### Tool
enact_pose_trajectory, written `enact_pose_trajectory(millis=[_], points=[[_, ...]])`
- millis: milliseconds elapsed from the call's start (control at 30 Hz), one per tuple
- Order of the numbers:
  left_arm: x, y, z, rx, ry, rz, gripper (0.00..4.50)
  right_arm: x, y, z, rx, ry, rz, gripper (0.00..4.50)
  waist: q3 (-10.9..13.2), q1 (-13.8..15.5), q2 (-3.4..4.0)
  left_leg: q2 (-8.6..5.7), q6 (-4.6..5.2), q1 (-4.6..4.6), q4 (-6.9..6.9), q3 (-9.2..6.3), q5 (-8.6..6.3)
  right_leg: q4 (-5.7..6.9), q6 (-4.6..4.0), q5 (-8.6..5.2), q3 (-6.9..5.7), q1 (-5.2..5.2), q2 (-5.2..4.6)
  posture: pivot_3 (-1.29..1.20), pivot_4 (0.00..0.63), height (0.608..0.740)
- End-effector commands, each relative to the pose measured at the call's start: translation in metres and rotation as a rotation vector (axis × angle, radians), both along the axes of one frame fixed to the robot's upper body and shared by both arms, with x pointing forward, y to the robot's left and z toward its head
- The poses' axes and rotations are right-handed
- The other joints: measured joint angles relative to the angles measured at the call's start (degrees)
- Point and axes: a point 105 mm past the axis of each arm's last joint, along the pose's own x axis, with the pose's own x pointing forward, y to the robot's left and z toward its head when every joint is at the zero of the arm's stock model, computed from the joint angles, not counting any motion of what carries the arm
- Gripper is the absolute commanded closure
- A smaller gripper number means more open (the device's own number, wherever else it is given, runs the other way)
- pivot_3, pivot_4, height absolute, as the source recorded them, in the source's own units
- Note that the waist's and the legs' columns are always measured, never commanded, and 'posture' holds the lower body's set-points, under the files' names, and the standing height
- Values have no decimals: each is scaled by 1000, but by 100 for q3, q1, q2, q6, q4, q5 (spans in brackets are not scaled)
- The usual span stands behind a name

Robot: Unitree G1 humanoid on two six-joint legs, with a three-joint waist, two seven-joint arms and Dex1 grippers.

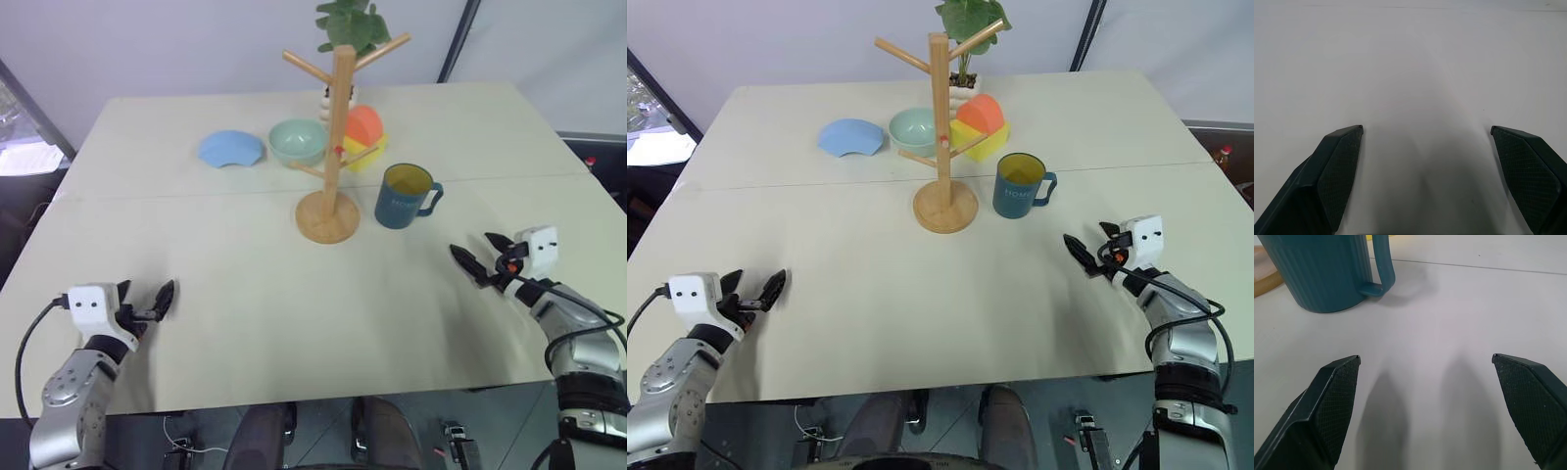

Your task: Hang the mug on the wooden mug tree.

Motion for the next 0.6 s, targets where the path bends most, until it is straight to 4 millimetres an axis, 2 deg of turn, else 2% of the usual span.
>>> enact_pose_trajectory(millis=[33, 267, 367, 433, 567, 600], points=[[0, 2, 11, 12, -39, 12, 0, 3, 2, 12, -13, -48, 11, 23, 0, 1, 0, 0, 0, 0, 1, 0, 0, 0, 1, 1, 0, 0, 0, 0, 150, 740], [3, -14, 17, -32, -52, -67, 0, 1, 4, 14, -9, -55, 14, 23, 0, 0, 0, 0, 0, -1, 1, 0, 0, 0, 3, 2, 1, 0, -2, 0, 150, 740], [6, -31, 28, -33, -87, -159, 0, -1, 6, 17, -13, -63, 14, 23, 0, 3, 0, 0, 0, -1, 3, 0, 0, 0, 3, 3, 2, 0, -2, 0, 150, 740], [7, -55, 40, -33, -121, -283, 0, 0, 8, 19, -21, -75, 12, 23, 0, 5, 0, 0, 0, -1, 5, 1, 0, 0, 2, 3, 1, 1, -2, 0, 150, 740], [-1, -124, 57, -7, -148, -623, 0, 5, 18, 26, -33, -111, 11, 23, 0, 7, 0, 0, 0, -1, 9, 2, 0, 0, 1, 4, 3, 5, -1, 0, 150, 740], [-3, -133, 59, -1, -150, -671, 0, 6, 19, 28, -35, -115, 8, 23, -1, 3, 1, 0, 0, -2, 9, 3, 0, 1, 0, 4, 5, 4, 0, 0, 150, 740]])
